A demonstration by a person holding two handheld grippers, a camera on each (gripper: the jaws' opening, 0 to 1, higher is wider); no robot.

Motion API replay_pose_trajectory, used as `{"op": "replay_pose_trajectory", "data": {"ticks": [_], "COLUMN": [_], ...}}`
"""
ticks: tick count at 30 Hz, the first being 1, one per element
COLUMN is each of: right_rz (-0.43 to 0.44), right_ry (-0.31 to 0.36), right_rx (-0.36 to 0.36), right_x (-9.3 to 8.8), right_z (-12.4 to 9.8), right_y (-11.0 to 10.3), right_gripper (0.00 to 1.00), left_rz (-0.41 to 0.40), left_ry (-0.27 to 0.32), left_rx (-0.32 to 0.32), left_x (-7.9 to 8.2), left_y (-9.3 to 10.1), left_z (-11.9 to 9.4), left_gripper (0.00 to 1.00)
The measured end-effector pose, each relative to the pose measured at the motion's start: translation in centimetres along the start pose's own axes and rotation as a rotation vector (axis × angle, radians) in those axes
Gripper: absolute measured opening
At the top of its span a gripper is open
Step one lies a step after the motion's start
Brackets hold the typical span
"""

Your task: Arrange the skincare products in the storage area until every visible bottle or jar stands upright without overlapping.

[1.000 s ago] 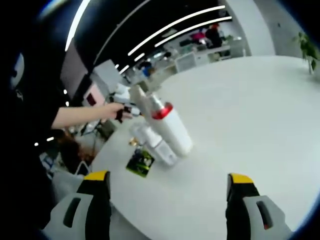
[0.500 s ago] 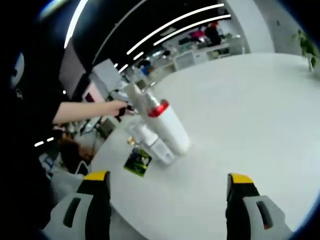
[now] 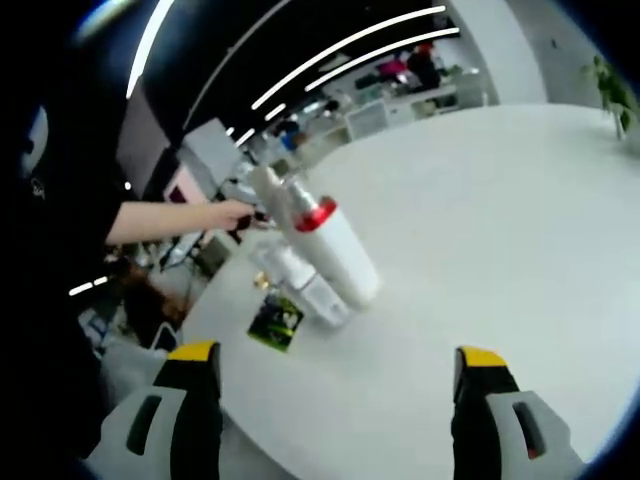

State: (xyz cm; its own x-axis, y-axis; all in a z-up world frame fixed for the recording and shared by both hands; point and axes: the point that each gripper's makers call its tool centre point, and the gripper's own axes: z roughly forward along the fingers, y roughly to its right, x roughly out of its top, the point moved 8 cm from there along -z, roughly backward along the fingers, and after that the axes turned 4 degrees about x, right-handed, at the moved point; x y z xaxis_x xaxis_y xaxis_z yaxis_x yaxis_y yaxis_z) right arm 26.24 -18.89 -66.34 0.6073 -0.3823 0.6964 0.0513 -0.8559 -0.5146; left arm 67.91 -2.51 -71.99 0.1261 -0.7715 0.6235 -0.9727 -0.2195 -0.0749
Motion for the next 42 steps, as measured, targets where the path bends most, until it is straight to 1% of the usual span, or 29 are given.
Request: {"op": "replay_pose_trajectory", "data": {"ticks": [9, 13, 16, 18, 22, 24, 26, 29, 36, 42], "right_rz": [0.002, 0.000, 0.002, 0.001, 0.002, 0.002, 0.001, -0.003, -0.014, -0.022], "right_ry": [0.002, -0.001, -0.001, -0.003, 0.000, 0.001, 0.002, 0.005, 0.017, 0.032], "right_rx": [0.004, 0.004, 0.004, 0.003, 0.001, 0.000, -0.001, -0.002, -0.001, 0.005], "right_x": [0.1, 0.1, 0.1, 0.0, 0.1, 0.2, 0.2, 0.4, 0.9, 1.3], "right_z": [0.2, 0.3, 0.3, 0.2, 0.1, 0.1, 0.0, -0.1, -0.3, -0.6], "right_y": [0.1, 0.1, 0.2, 0.2, 0.2, 0.2, 0.2, 0.0, -0.2, -0.6], "right_gripper": [0.99, 0.99, 0.99, 0.99, 0.99, 0.99, 0.99, 0.99, 0.99, 0.99], "left_rz": [0.015, 0.031, 0.033, 0.030, 0.023, 0.003, -0.007, -0.047, -0.046, -0.074], "left_ry": [-0.009, -0.010, -0.014, -0.015, -0.021, -0.029, -0.031, -0.034, -0.043, -0.014], "left_rx": [0.000, -0.012, -0.018, -0.021, -0.037, -0.046, -0.049, -0.052, -0.060, -0.072], "left_x": [0.2, 0.4, 0.5, 0.5, 0.6, 0.6, 0.6, 0.5, 0.3, 1.0], "left_y": [0.4, 0.6, 0.9, 0.9, 1.3, 1.4, 1.4, 1.5, 2.0, 2.1], "left_z": [0.1, 0.3, 0.3, 0.4, 0.4, 0.5, 0.5, 0.5, -0.1, -1.1], "left_gripper": [0.39, 0.30, 0.27, 0.24, 0.13, 0.10, 0.08, 0.07, 0.05, 0.04]}}
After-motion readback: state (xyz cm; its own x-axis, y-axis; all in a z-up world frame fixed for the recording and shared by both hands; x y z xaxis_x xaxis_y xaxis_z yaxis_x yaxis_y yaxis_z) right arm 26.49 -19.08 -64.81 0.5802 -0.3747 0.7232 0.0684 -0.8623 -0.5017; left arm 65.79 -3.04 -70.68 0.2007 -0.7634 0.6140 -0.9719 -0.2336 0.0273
